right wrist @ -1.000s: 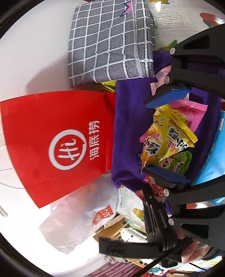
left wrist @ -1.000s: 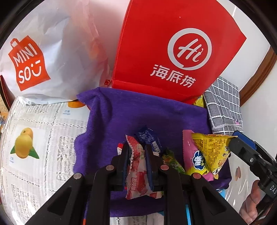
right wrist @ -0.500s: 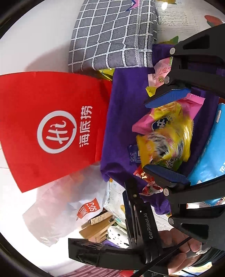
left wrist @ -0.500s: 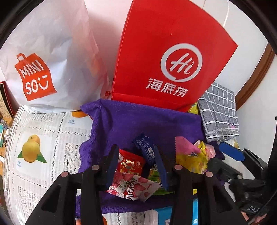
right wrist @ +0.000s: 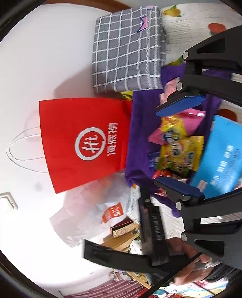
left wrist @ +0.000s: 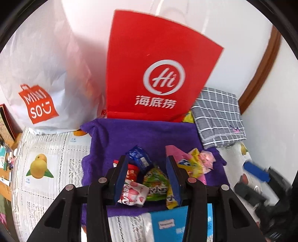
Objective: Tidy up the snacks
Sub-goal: 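Move both tools back toward the remaining snacks beside the blue tissue pack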
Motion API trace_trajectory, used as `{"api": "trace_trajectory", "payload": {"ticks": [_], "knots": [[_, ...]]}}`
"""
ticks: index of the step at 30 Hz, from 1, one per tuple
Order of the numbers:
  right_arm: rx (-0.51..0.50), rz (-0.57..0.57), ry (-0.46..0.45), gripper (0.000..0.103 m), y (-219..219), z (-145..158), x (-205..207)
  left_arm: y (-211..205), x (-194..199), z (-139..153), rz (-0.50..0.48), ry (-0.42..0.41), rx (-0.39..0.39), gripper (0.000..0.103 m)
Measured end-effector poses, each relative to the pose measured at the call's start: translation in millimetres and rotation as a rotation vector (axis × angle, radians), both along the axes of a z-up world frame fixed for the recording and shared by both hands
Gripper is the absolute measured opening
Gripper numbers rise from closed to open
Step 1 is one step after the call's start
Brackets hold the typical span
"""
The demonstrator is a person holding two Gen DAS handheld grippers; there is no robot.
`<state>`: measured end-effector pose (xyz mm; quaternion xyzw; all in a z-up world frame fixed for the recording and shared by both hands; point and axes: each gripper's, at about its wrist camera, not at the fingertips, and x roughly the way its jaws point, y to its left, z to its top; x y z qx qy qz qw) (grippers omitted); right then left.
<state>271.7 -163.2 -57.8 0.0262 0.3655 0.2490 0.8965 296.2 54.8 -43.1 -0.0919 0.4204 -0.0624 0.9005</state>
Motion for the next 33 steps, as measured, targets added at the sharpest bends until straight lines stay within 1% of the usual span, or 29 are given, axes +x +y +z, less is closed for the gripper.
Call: {"api": "trace_trajectory", "payload": {"ticks": [1,4,7,9,12,14,15,18,20,22,23,25,29,31,33], "knots": [[-0.004,-0.001,0.005,0.060,-1.4,-1.6,-7.3,-3.3,-2.9,3.1,-0.005,-0.006,0.002,0.040],[-0.011,0.004,0.027,0.057,-4.9,-8.6,-30.8,-15.4,-17.3,10.0,-0.029,-0.024,0.002,0.043],[-0.015,0.025,0.060,0.054,-7.2,-20.5,-54.2,-26.0,-36.6,8.4,-0.064,-0.023,0.025,0.043],[-0.016,0.034,0.079,0.053,-8.5,-30.1,-68.4,-26.5,-48.4,5.6,-0.074,-0.022,0.038,0.043],[-0.001,0.033,0.128,0.053,-12.1,-48.6,-89.4,-19.8,-67.7,0.1,-0.063,-0.020,0.054,0.043],[0.025,0.039,0.180,0.053,-15.0,-61.6,-100.8,-14.2,-79.1,-3.6,-0.049,-0.014,0.062,0.043],[0.043,0.040,0.209,0.053,-16.4,-69.6,-107.9,-11.0,-85.6,-6.1,-0.043,-0.009,0.063,0.043],[0.056,0.059,0.256,0.053,-13.0,-85.8,-122.8,-4.2,-101.3,-12.9,-0.031,0.003,0.061,0.043],[0.035,0.067,0.262,0.053,-6.8,-94.4,-134.4,-1.0,-110.0,-16.9,-0.024,0.009,0.057,0.043],[0.011,0.051,0.257,0.057,0.4,-101.1,-143.6,1.2,-117.3,-21.3,-0.022,0.019,0.052,0.043],[-0.004,0.050,0.259,0.057,4.5,-104.7,-146.5,1.6,-121.4,-23.0,-0.024,0.024,0.052,0.043],[-0.065,0.038,0.257,0.057,14.0,-112.4,-151.6,0.9,-128.5,-25.4,-0.027,0.028,0.058,0.043],[-0.201,0.011,0.203,0.058,25.2,-123.5,-162.0,-1.2,-140.8,-30.4,-0.045,0.026,0.071,0.043],[-0.229,0.004,0.187,0.060,24.6,-128.2,-167.1,-2.5,-143.8,-35.6,-0.053,0.033,0.073,0.043],[-0.232,0.001,0.189,0.060,22.3,-131.5,-167.8,-4.0,-145.0,-43.1,-0.060,0.047,0.069,0.043]]}}
